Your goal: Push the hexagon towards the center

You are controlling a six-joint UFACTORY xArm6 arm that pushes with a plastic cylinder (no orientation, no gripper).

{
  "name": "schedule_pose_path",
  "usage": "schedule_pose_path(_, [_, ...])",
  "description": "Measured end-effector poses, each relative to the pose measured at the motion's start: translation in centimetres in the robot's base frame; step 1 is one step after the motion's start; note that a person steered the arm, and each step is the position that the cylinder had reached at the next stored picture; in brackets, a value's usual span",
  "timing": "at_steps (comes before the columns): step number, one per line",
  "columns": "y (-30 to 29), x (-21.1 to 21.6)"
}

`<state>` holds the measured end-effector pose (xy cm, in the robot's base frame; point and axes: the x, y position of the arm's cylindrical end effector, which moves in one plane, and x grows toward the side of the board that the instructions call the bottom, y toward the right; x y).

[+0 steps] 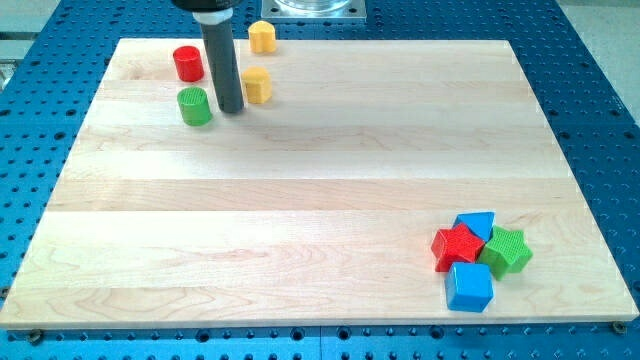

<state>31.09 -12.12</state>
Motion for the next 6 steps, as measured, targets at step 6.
schedule_pose_path(6, [6.8,3.2])
